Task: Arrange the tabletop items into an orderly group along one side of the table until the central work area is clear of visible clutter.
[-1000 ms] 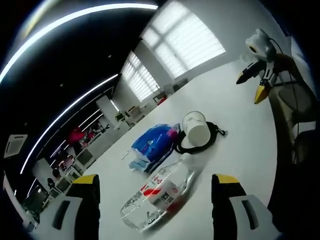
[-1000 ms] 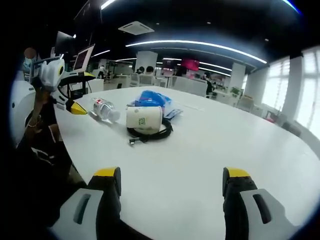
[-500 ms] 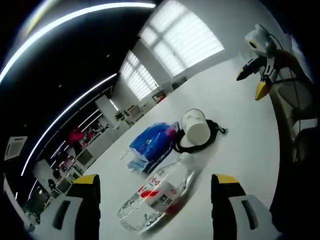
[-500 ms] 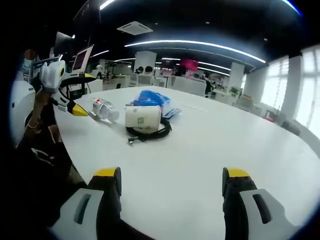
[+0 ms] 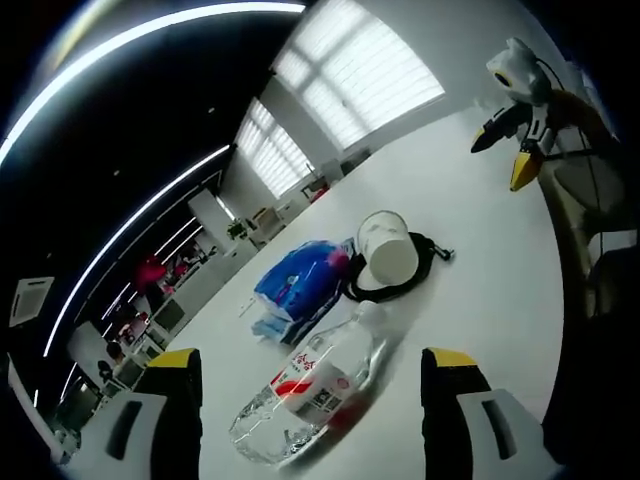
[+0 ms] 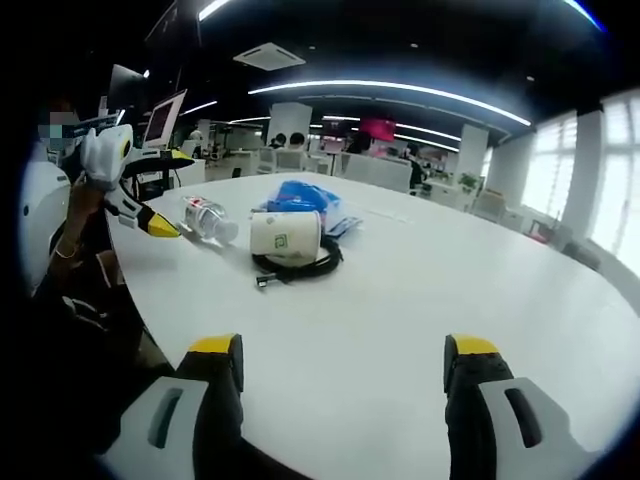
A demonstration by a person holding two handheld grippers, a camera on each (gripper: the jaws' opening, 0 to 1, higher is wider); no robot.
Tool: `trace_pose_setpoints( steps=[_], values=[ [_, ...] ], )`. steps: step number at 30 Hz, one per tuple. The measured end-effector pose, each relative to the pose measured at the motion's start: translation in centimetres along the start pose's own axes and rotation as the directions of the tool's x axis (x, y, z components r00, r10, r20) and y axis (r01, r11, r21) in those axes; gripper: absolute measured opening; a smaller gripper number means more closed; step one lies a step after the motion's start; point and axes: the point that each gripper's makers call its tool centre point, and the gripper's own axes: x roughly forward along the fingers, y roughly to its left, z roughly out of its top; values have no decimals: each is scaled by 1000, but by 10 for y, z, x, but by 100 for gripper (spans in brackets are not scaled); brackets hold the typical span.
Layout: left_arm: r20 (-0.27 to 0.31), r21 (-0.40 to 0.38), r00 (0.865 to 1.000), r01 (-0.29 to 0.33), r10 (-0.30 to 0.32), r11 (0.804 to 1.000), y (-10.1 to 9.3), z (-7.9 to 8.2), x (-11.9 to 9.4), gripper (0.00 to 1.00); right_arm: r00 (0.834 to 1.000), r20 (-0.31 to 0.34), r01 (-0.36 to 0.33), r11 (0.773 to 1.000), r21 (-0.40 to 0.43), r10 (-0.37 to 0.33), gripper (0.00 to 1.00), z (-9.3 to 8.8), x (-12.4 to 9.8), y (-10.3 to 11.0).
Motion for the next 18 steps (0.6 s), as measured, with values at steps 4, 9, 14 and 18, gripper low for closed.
trace_pose_setpoints(
  steps=[4, 9, 14, 18],
  values=[
    [-1, 4, 1000, 3, -3, 1000, -2, 0, 2, 90, 1000, 2, 1, 1000, 2, -1, 79, 0, -1, -1],
    [-6, 19, 1000, 10, -10, 1000, -5, 1, 5, 90, 1000, 1, 4, 1000, 4, -4, 79, 0, -2, -2],
    [3, 19, 1000, 19, -19, 1000, -7, 5, 8, 89, 1000, -2, 4, 1000, 3, -4, 79, -1, -3, -2],
    [-1, 30, 1000, 17, -17, 999, -8, 6, 10, 89, 1000, 0, 5, 1000, 5, -5, 78, -1, -3, -3]
  ],
)
